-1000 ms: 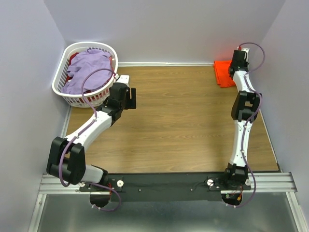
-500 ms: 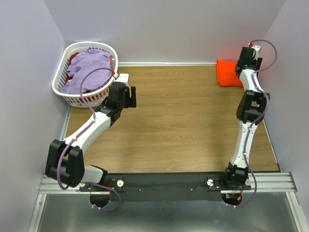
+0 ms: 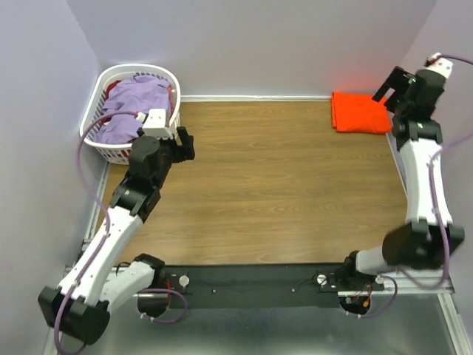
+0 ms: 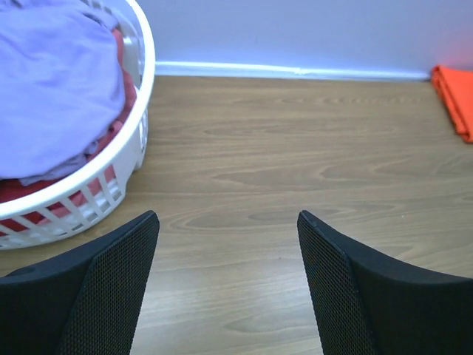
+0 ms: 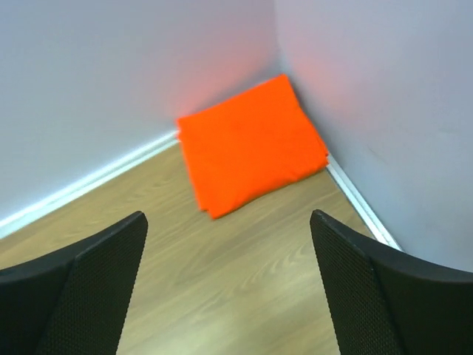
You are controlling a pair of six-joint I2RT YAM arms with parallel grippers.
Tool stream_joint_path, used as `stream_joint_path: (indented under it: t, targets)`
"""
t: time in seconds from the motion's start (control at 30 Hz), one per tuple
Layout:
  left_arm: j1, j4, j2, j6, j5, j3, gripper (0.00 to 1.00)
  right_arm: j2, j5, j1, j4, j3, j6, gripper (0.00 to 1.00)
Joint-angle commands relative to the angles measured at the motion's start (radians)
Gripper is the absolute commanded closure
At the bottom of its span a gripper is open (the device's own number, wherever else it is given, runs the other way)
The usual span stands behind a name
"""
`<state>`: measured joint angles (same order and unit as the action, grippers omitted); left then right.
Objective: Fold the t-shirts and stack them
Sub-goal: Reset both grippers
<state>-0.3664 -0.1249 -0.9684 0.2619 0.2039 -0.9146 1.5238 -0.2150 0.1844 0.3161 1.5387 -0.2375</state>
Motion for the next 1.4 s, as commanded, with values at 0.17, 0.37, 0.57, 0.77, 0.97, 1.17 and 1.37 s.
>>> stream_joint_path:
  t: [0.17,0.37,0.57,0.77,0.97,1.17,1.37]
  targets:
    - [0.006,-0.289,0.293,0.010,0.175,-0.150,0.12,-0.640,0.093,-0.029,0.170,-0.113,-0.077,0.00]
    - [0.006,-0.369,0.468,-0.032,0.258,-0.164,0.11,-0.977,-0.151,-0.210,0.170,-0.228,-0.023,0.00]
    - [0.004,-0.337,0.643,0.003,0.307,-0.070,0.01,-1.211,-0.124,-0.240,0.169,-0.376,0.013,0.00]
    - [0.006,-0.292,0.747,0.020,0.341,-0.038,0.02,-1.266,-0.096,-0.249,0.169,-0.436,-0.003,0.00]
    - [0.004,-0.315,0.740,0.072,0.327,-0.021,0.02,-1.286,-0.109,-0.266,0.167,-0.500,-0.019,0.00]
    - [0.004,-0.273,0.723,0.111,0.285,0.036,0.02,-1.288,-0.121,-0.283,0.166,-0.519,0.007,0.00]
    - [0.004,-0.205,0.695,0.125,0.304,0.066,0.02,-1.289,-0.161,-0.299,0.166,-0.525,0.032,0.00]
